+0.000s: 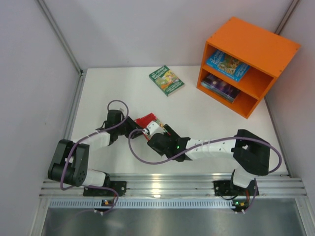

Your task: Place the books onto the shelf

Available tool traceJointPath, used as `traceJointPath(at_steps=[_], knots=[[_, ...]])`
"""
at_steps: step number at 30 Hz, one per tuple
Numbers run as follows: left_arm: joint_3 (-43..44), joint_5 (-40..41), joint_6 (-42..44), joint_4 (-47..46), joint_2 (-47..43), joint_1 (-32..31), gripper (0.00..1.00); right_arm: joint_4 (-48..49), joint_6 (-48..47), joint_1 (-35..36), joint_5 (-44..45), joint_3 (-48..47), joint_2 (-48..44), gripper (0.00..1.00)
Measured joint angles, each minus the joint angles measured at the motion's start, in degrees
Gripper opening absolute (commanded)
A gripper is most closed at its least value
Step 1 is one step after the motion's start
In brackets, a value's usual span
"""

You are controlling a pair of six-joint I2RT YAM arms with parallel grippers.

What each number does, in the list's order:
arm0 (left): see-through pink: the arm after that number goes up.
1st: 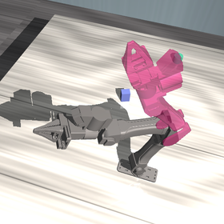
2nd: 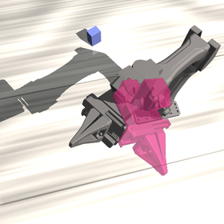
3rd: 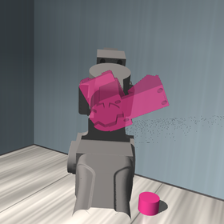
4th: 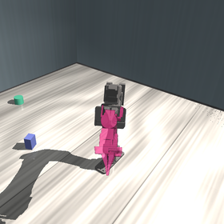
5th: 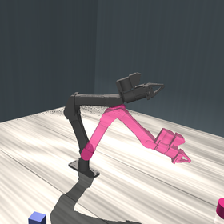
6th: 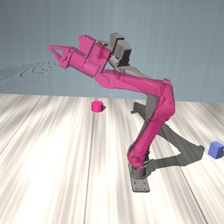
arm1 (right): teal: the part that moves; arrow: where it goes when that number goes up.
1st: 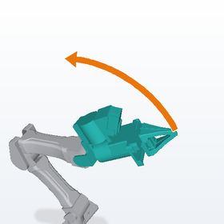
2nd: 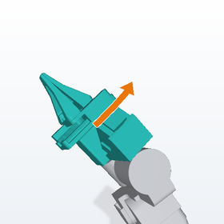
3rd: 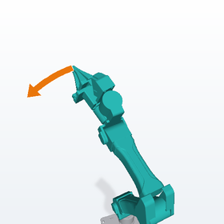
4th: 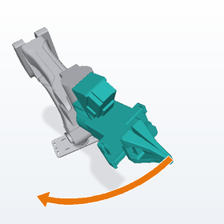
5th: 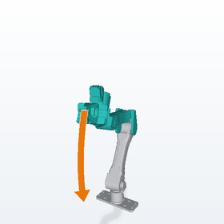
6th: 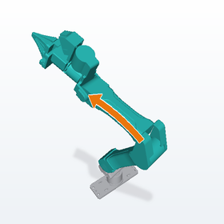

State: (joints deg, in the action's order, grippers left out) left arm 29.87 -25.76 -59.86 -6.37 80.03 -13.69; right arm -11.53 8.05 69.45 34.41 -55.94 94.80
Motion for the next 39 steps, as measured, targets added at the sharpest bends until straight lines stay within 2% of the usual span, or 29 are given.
traceJointPath(at_steps=[3, 9, 16, 22, 27, 29, 34, 39], knots=[[1.25, 0.50, -0.09, 2.21, 0.00, -0.28, 0.00, 0.00, -0.50, 2.14, 4.72, -0.09, 0.00, 0.73], [2.14, 1.81, -0.22, 4.63, 0.00, -0.72, 0.00, 1.22, -2.97, 7.08, 7.69, -0.28, 0.00, 0.73], [2.73, 2.08, -0.74, 5.92, 0.00, -0.87, 0.00, 3.06, -5.77, 11.06, 8.61, -3.15, 1.53, 0.73], [2.95, 2.45, -1.77, 6.43, 0.00, -1.18, 0.00, 5.62, -7.96, 11.41, 8.59, -4.17, 5.60, 0.70], [2.95, 2.45, -2.89, 6.45, 0.00, -1.36, 0.00, 7.23, -10.62, 11.41, 9.92, -4.33, 11.45, 0.60], [2.95, 2.56, -3.08, 6.54, 0.00, -1.44, 0.00, 7.54, -11.96, 11.43, 11.19, -4.92, 13.86, 0.49], [2.95, 3.28, -3.23, 6.91, -0.02, -1.42, 0.00, 7.74, -16.17, 11.58, 17.14, -8.00, 18.64, 0.42], [2.93, 3.76, -3.23, 6.93, -0.07, -1.42, 0.00, 9.81, -20.98, 11.82, 22.86, -9.79, 22.21, 0.27]])
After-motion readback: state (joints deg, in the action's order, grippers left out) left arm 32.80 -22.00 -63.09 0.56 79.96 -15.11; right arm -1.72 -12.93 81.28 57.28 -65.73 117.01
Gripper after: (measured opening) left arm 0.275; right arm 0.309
